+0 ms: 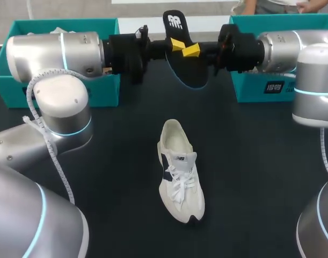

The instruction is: Take the shoe out of the shoebox, open the shoe tongue, remove and reinsert the insole, then place the shoe into the shoebox

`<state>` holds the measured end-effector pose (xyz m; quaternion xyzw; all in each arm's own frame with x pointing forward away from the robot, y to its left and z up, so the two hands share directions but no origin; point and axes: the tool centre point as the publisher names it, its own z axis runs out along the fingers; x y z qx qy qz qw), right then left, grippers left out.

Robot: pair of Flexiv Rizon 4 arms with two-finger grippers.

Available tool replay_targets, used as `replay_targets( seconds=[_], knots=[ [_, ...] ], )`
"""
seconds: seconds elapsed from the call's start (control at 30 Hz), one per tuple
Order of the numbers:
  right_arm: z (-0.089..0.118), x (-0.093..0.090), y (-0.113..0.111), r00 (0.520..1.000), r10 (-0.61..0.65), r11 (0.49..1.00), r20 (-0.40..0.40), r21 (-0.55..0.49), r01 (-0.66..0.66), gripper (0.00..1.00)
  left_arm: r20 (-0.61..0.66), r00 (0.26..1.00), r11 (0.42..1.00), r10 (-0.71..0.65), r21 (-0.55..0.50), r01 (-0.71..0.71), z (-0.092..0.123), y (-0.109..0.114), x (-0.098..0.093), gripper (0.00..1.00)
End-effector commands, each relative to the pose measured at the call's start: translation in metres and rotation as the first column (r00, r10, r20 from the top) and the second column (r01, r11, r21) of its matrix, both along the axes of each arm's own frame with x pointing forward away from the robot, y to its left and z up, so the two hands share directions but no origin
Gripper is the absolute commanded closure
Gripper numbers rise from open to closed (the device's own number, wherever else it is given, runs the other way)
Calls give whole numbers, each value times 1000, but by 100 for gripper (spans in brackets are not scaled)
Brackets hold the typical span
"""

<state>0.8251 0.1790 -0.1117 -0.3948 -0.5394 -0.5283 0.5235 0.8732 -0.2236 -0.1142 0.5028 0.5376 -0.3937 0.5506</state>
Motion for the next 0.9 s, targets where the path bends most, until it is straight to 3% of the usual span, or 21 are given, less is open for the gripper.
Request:
replay_targets(
  seconds=[0.03,0.07,0.1,0.27,0.3,0.33,0.5,0.77,0.9],
  knots=[
    [-1,-1,3,1000,1,1000,-1,2,-1,88,4,1000,1000,1,-6,-1,-2,-4,4,100],
    [-1,-1,3,1000,2,1000,-2,3,-2,90,4,1000,1000,1,-6,-1,-2,-4,4,100],
    [-1,-1,3,1000,2,1000,-2,2,-2,100,2,1000,1000,-3,-6,3,-2,-4,4,100],
    [-3,-2,1,1000,1,1000,2,-4,-1,100,-4,1000,1000,2,0,-2,-1,-4,2,100],
    [-3,-2,1,1000,1,1000,3,-4,-1,100,-7,1000,1000,4,1,-4,0,-3,2,82],
    [-3,-2,0,1000,0,1000,4,-3,0,100,-16,1000,1000,21,-3,-21,0,-2,2,0],
    [-3,-2,-1,999,-14,1000,44,-2,14,100,-51,998,999,41,-6,-42,8,7,-2,0],
    [-3,4,-14,964,-80,996,253,48,70,100,-382,924,1000,17,19,-11,-3,40,-36,0],
    [-1,6,-18,927,-75,997,368,51,61,100,-543,840,999,-9,-47,-19,-14,51,-51,0]
  ],
)
